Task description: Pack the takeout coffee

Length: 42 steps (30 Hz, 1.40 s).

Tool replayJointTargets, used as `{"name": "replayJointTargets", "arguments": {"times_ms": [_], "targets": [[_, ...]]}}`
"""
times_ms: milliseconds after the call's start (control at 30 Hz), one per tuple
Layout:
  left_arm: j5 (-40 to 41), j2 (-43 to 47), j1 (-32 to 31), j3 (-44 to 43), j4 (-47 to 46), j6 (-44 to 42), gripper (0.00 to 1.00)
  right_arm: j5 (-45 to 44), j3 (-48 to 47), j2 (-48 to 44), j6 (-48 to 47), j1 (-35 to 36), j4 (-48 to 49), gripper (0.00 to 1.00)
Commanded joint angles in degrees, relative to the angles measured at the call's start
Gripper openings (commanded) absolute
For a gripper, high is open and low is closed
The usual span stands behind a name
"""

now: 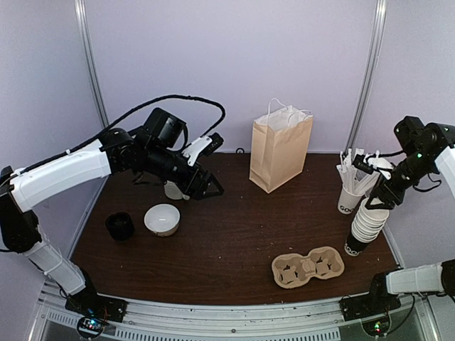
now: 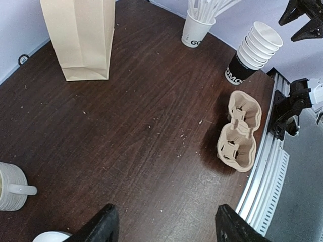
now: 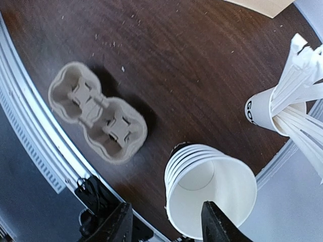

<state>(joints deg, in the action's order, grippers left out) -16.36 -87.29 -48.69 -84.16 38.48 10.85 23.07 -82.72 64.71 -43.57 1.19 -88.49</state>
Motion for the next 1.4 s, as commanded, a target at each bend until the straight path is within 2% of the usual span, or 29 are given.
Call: {"name": "replayJointTargets", "arguments": {"times_ms": [0, 100, 267, 600, 833, 1367], "targets": [[-0.82, -1.75, -1.59, -2.49, -3.65, -0.50, 0.70, -5.73, 1.41, -0.98, -8.57, -0.42, -10.26, 0.48], [-0.47, -2.44, -1.98, -2.50, -3.76, -0.41, 0.70, -7.05, 2.81, -1.56, -10.53, -0.45, -11.07, 0.45], [0.01, -2.81, -2.26, -2.12, -3.89, -0.05, 0.70, -7.97, 4.49, -0.13, -11.62, -0.40, -10.78, 0.35], [-1.88, -2.13, -2.47, -0.70, -4.56, 1.42, 0.70, -12.58, 8.13, 0.73, -10.59, -0.11, -5.80, 0.33], [-2.26, -1.75, -2.46, 1.13, -6.32, 1.99, 0.70, -13.25, 10.17, 0.88, -11.05, 0.37, -4.22, 0.21], [-2.94, -2.35, -2.47, 2.86, -7.43, 2.83, 0.70, -14.35, 8.95, 1.89, -9.98, 0.54, -1.30, 0.03]]}}
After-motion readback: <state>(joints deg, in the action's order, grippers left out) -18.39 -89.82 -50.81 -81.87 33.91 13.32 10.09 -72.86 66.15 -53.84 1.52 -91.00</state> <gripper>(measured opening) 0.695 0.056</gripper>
